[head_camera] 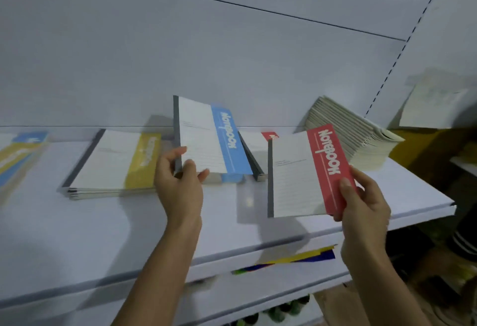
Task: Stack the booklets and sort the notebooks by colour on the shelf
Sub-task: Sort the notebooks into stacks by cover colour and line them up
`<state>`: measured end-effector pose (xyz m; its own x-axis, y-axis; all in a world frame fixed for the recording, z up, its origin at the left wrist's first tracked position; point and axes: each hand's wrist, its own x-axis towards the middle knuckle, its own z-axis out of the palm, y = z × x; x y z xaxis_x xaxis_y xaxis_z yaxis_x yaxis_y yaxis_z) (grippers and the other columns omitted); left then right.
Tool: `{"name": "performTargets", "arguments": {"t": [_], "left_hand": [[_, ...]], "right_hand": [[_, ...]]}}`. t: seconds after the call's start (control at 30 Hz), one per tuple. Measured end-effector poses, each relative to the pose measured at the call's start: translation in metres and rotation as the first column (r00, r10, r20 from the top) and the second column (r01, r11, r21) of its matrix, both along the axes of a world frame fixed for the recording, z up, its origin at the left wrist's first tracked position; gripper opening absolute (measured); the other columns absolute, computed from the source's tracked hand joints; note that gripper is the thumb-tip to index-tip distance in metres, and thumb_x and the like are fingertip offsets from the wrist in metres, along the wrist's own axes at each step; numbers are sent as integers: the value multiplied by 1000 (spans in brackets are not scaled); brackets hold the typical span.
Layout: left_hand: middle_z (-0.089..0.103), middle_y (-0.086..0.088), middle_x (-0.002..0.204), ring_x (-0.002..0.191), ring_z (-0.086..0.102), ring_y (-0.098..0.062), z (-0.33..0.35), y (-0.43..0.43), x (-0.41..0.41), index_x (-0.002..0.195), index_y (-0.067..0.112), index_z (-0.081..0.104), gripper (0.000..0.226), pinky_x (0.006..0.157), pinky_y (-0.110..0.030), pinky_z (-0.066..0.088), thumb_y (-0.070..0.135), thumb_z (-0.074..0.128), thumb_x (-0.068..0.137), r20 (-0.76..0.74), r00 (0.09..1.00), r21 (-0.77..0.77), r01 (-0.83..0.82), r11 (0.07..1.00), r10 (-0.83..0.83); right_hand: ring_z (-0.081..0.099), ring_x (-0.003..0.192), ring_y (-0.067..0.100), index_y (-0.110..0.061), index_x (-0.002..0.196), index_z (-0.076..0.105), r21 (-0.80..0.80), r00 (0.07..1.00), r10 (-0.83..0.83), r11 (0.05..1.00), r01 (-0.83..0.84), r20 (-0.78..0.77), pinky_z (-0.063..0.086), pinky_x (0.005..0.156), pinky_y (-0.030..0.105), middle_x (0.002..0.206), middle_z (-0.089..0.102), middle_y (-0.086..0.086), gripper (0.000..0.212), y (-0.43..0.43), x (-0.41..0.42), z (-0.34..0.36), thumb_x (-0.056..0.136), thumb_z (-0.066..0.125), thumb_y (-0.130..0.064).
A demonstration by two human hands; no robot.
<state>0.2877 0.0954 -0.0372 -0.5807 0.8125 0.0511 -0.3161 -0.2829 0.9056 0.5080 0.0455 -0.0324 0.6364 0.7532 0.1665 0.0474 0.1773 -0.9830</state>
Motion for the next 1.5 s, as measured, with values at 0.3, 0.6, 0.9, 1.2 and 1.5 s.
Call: {"name": "performTargets", "arguments": {"t": [0.3, 0.6, 0.9, 1.2, 1.5], "left_hand": [[65, -10, 108, 100, 54, -33, -47, 41, -22, 113, 14, 64, 26, 75, -41, 44, 9, 59, 88, -977, 213, -60, -319, 946, 10], [71, -10, 105, 94, 65, -34, -54, 55, -20, 89, 11, 72, 42, 80, -45, 47, -18, 68, 58, -992, -70, -78, -269, 960, -100], [62, -3, 127, 119, 56, -24, -65, 49, 46, 114, 16, 66, 33, 100, -44, 40, 34, 63, 87, -979, -54, -184, -183, 966, -197], [59, 5, 130, 122, 53, -15, -69, 54, 45, 114, 23, 67, 52, 108, -32, 28, 57, 40, 84, -967, -77, -213, -283, 935, -243], [60, 3, 128, 124, 52, -18, -71, 55, 46, 112, 20, 66, 62, 108, -42, 31, 66, 41, 79, -977, -61, -172, -352, 920, -206]], "right_hand": [[64, 84, 7, -19, 117, 56, -129, 961, 143, 985, -115, 237, 48, 65, 19, 107, 66, 1, 20, 140, 28, -19, 99, 48, -22], [60, 94, 13, -14, 128, 55, -357, 744, 395, 907, -223, 538, 47, 70, 16, 125, 62, 5, 31, 192, 45, -65, 99, 48, -23], [44, 107, 9, -21, 139, 41, -523, 399, 655, 754, -398, 641, 43, 89, 25, 134, 38, -6, 84, 189, 82, -61, 72, 51, -71], [47, 118, 16, -25, 142, 38, -518, 420, 641, 767, -378, 643, 45, 98, 42, 145, 34, -8, 104, 193, 81, -63, 57, 39, -84], [37, 132, 15, -33, 143, 35, -494, 312, 629, 765, -414, 712, 31, 110, 43, 151, 32, -10, 101, 196, 85, -73, 56, 43, -85]]}}
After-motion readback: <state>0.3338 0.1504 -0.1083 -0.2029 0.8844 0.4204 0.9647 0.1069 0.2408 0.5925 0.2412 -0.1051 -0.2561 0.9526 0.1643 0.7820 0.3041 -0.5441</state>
